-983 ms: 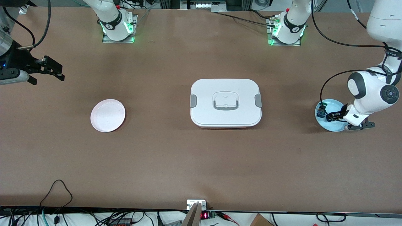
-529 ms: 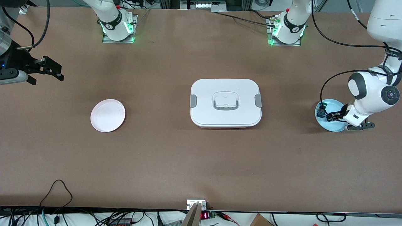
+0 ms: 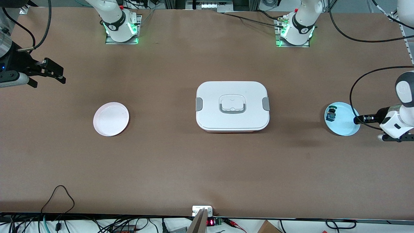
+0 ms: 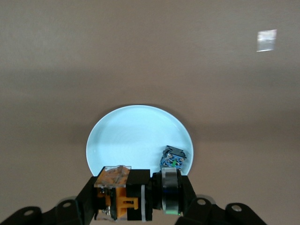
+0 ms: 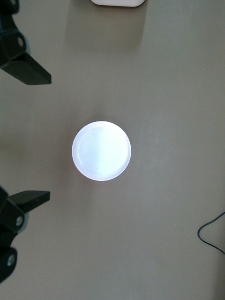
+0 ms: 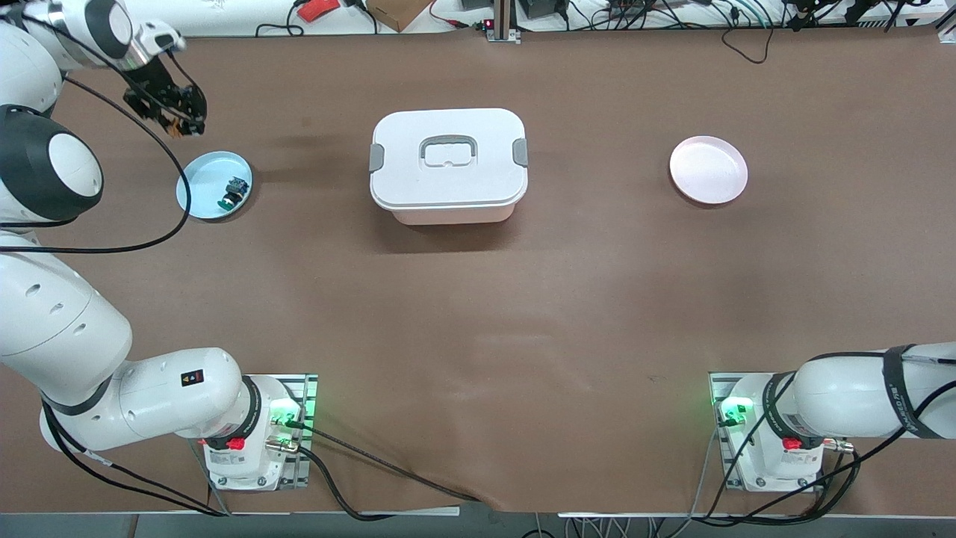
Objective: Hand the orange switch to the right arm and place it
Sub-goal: 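Carry the orange switch with the left gripper over the white box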
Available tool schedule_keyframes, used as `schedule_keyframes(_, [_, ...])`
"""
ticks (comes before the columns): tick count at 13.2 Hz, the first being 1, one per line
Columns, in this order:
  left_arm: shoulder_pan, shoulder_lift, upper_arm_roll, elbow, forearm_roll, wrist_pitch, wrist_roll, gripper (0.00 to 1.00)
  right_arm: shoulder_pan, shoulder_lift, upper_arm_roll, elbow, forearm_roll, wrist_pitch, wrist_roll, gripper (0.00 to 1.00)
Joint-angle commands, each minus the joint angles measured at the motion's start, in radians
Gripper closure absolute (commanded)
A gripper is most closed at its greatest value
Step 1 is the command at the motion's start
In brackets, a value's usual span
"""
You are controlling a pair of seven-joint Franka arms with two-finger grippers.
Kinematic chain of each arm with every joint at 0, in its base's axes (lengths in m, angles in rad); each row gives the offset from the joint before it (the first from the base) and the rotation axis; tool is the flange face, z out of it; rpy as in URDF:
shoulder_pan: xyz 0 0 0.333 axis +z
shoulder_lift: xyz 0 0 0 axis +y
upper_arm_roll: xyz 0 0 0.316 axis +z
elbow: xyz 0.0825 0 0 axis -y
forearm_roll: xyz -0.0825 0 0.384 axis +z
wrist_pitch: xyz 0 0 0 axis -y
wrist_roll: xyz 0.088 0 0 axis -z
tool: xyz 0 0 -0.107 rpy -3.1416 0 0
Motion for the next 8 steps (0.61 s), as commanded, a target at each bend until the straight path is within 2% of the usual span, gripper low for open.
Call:
schedule_keyframes(1, [0.011,0.014,-0.046,0.046,-0.073,-0.089,0.157,0.75,-0.007,-0.001,0.003,-0.004,0.001,0.002,-0.008,0.0])
schedule_keyframes(6, [0.013,0.014,-0.112,0.047,-0.387,-0.272,0.513,0.87,-0.007,0.001,0.003,-0.014,0.001,0.003,-0.005,0.0])
schedule_keyframes(8, [0.023,0.015,-0.128,0.047,-0.624,-0.353,0.562,0.87,-0.007,0.001,0.003,-0.013,0.001,0.003,-0.009,0.0])
